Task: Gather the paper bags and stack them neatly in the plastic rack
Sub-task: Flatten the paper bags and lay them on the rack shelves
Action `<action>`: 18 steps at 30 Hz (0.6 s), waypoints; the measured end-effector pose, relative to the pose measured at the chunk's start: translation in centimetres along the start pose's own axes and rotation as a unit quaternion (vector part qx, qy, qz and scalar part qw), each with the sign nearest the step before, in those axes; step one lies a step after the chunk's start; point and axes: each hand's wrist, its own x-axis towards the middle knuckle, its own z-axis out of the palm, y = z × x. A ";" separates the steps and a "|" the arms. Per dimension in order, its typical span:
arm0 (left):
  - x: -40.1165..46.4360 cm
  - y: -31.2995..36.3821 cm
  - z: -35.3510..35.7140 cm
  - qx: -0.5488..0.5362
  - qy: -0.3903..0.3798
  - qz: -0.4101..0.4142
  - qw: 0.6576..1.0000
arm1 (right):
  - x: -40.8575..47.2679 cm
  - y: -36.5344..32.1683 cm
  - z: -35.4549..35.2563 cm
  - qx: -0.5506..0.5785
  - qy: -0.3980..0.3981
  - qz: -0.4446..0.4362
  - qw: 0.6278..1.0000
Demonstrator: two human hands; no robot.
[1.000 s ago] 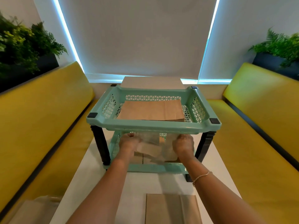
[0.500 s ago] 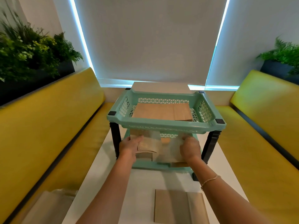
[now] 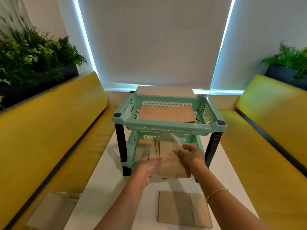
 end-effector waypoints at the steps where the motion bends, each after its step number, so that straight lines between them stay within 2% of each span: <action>1: -0.3 -0.4 0.0 -0.005 -0.008 -0.002 1.000 | 0.0 0.3 -0.1 0.011 0.008 0.009 1.000; 7: -0.5 -0.7 -0.7 -0.041 0.030 0.018 0.999 | -0.5 1.0 0.5 0.043 0.049 0.026 0.998; 11: -0.6 -0.3 -1.1 -0.046 0.016 0.037 0.998 | -0.4 1.5 0.8 0.054 0.052 0.044 0.996; 18: -0.6 -1.1 -1.6 0.002 0.000 0.014 1.000 | -0.5 2.6 0.8 0.157 0.038 0.089 0.983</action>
